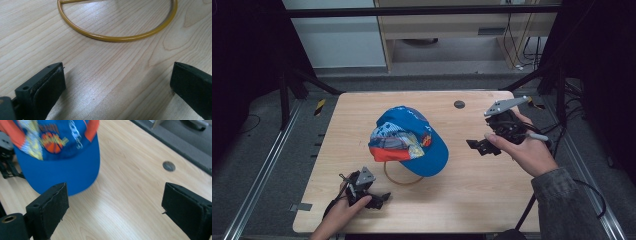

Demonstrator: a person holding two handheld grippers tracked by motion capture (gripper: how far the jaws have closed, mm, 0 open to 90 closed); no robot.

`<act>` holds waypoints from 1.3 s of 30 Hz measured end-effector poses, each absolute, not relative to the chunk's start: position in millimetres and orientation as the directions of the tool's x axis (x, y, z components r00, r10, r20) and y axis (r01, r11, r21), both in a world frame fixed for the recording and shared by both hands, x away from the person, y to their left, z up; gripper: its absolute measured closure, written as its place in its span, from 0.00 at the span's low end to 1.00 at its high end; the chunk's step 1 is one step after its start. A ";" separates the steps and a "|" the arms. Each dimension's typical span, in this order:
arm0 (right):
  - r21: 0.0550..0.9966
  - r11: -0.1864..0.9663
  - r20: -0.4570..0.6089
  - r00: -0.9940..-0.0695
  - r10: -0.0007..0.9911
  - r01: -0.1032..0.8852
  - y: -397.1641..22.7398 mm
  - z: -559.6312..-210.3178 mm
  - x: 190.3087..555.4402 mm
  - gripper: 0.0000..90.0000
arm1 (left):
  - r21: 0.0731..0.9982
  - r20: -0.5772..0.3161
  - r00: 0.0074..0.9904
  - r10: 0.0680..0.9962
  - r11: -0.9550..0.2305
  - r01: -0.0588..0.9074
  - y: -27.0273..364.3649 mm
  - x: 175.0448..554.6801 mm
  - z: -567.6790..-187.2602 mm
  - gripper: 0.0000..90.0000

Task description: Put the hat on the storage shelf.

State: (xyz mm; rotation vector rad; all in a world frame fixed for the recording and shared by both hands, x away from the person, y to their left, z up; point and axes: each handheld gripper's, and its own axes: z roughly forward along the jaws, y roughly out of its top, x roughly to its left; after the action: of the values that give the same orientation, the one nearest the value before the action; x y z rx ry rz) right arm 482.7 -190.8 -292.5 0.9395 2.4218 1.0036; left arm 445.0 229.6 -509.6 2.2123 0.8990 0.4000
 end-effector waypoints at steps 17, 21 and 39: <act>0.695 0.514 -0.080 -0.657 0.750 0.502 -217.1 -394.0 465.0 0.14 | 0.708 0.019 0.711 0.702 -0.512 0.486 229.7 444.9 -509.5 0.00; 0.690 0.500 -0.068 -0.642 0.764 0.523 -218.8 -415.8 462.9 0.14 | 0.708 0.019 0.711 0.703 -0.511 0.486 229.7 444.9 -509.5 0.00; 0.654 0.421 -0.004 -0.554 0.832 0.628 -215.5 -502.2 464.0 0.11 | 0.709 0.018 0.711 0.703 -0.511 0.487 229.7 445.0 -509.5 0.00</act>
State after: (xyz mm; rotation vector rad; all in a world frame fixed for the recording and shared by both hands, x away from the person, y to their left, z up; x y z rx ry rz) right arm 464.0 -215.5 -502.2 1.2581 2.3530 0.8737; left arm 445.0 229.7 -509.5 2.2140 0.8998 0.3977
